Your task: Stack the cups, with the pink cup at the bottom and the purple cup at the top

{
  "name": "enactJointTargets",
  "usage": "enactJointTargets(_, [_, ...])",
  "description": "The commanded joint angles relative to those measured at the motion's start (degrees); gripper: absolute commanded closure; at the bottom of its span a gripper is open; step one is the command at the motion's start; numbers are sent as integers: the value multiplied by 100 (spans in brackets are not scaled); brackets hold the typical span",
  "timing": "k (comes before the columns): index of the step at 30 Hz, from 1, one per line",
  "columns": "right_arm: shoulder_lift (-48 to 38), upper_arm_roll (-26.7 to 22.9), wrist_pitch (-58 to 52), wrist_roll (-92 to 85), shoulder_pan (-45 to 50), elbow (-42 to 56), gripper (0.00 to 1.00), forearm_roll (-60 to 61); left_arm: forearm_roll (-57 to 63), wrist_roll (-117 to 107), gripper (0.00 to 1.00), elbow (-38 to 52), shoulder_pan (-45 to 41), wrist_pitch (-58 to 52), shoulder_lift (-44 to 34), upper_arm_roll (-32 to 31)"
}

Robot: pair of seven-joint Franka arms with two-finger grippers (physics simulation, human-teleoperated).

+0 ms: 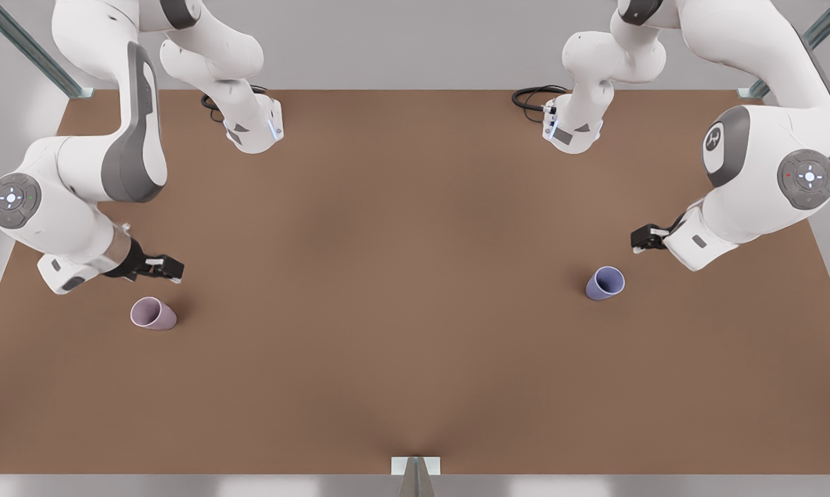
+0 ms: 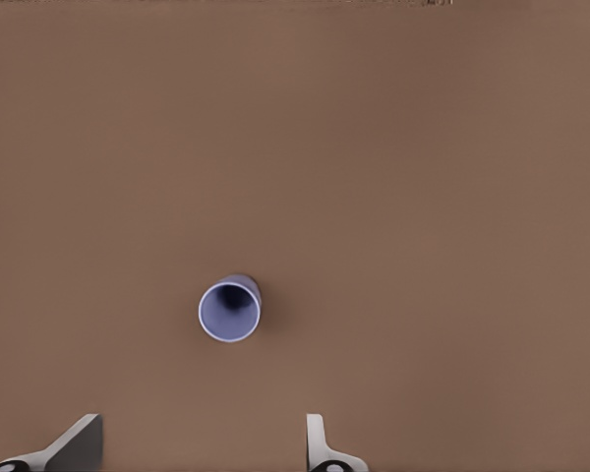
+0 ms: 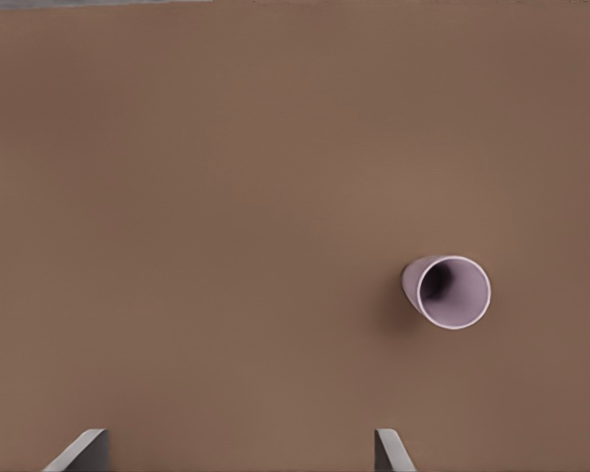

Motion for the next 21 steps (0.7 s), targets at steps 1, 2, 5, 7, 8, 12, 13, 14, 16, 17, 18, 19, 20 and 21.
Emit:
enactJointTargets(1, [9,1,174,198,-1,19,0,9,-6,56,0,3,1,81,0,1])
enactJointTargets(2, [18,1,166,233,-1,2,0,9,-41,82,0,3,1,72,9,1])
enactJointTargets(5, [18,1,122,260,16,28,0,-17,3,56,0,-76,1,64,167,1])
enactJointTargets(7, [9,9,201,189,-256,-226,0,123,-41,56,0,-76,1,55,167,1])
enactJointTargets(8, [-44,-8,262,189,-274,-516,0,141,-50,65,0,-76,1,55,176,1])
enactJointTargets(12, [-281,-8,1527,5,-555,-1958,0,97,-50,100,0,-85,1,46,176,1])
enactJointTargets(13, [-272,-8,1677,-4,-555,-2116,0,88,-50,100,0,-85,1,46,176,1])
enactJointTargets(14, [-246,-8,2001,-100,-695,-2379,0,80,-50,91,0,-85,1,46,202,1])
enactJointTargets(16, [-158,-8,2890,-575,-977,-2960,0,132,-50,47,0,-85,1,46,202,-8])
enactJointTargets(17, [9,-8,3039,-663,-1196,-2917,0,132,-50,47,0,-94,1,46,202,1])
enactJointTargets(18, [210,0,3031,-865,-1363,-2680,0,141,-50,47,0,-85,1,46,202,1])
enactJointTargets(19, [395,1,2987,-1049,-1399,-2399,0,159,-41,47,0,-94,1,46,202,1])
enactJointTargets(20, [720,1,2881,-1138,-1478,-1845,0,168,-41,47,0,-94,1,46,202,1])
enactJointTargets(21, [844,1,2680,-1234,-1513,-1563,0,167,-50,47,0,-94,1,46,202,-8])
